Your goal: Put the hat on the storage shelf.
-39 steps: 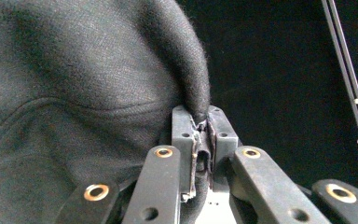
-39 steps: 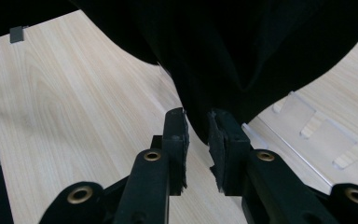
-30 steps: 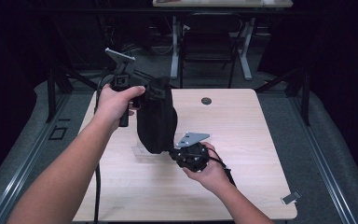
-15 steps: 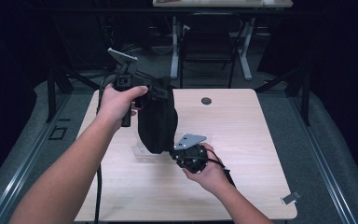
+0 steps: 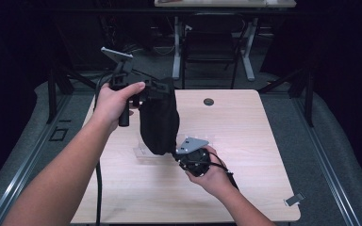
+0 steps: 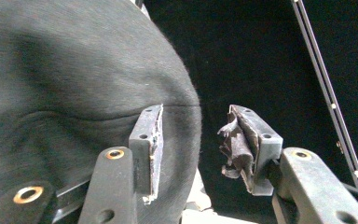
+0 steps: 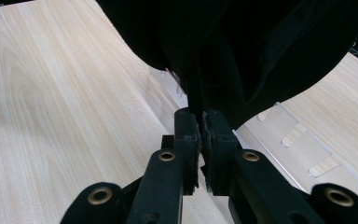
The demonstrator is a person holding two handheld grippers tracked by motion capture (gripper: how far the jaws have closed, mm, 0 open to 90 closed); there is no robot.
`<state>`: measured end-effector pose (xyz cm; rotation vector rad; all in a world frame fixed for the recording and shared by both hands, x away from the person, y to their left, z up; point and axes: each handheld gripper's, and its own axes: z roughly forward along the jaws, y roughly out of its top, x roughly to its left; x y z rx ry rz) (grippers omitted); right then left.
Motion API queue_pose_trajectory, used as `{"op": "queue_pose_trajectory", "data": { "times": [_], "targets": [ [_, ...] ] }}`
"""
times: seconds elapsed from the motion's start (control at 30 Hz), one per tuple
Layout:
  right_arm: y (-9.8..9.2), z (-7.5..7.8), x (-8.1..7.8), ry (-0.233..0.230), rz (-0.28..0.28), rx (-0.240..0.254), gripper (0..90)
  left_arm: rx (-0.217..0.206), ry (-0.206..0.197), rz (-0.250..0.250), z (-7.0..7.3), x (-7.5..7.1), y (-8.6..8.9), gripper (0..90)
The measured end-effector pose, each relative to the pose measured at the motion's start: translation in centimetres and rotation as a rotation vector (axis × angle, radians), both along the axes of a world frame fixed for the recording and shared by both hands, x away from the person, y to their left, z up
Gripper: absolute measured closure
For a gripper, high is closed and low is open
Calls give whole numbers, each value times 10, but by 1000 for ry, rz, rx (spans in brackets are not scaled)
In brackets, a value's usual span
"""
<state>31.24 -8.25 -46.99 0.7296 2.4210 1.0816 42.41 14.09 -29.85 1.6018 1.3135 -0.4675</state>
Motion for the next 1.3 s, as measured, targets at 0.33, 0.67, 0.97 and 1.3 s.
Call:
{"op": "queue_pose_trajectory", "data": {
  "times": [0.33,0.67,0.97,1.3],
  "targets": [
    [-4,-4,-1,4,-6,14,854,8,0,48,-2,-3,28,560],
    [-13,-12,1,39,-42,12,858,20,28,66,-17,-3,47,568],
    [-22,-22,5,75,-65,46,857,36,40,76,-26,-5,58,569],
    [-24,-22,5,75,-72,40,848,126,24,107,-36,-9,70,548]
  ]
}}
